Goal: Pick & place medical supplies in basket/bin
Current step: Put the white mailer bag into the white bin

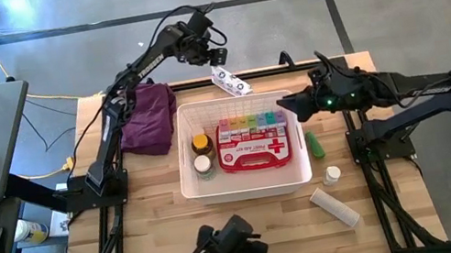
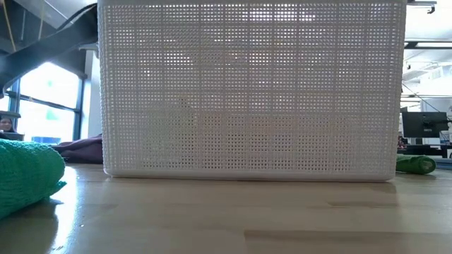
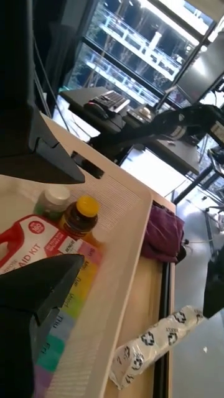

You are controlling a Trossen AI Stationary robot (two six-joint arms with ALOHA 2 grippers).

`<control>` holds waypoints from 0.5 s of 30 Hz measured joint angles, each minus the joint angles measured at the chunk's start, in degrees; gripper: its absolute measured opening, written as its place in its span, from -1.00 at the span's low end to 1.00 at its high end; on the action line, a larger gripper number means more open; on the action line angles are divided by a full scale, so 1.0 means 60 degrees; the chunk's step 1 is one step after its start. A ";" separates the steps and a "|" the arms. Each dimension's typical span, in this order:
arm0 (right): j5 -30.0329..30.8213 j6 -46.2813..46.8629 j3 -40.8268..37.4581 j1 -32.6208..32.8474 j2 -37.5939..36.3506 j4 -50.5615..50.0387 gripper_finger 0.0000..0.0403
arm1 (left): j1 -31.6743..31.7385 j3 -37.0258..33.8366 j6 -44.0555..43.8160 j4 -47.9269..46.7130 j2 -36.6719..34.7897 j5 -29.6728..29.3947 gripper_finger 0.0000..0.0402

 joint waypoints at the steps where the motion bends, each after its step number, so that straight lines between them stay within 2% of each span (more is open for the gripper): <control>1: 0.0001 -0.0001 0.0002 0.0059 0.0000 -0.0004 -0.08 | -0.0005 -0.0014 0.0009 -0.0033 0.0038 0.0005 0.19; 8: 0.0045 -0.0176 0.0000 0.0446 -0.0003 -0.0004 -0.08 | -0.0024 -0.0014 0.0064 0.0082 0.0368 0.0206 0.10; 15: 0.0052 -0.0165 0.0002 0.0700 -0.0004 -0.0004 -0.08 | -0.0024 -0.0011 0.0472 0.0139 0.0355 -0.0140 0.03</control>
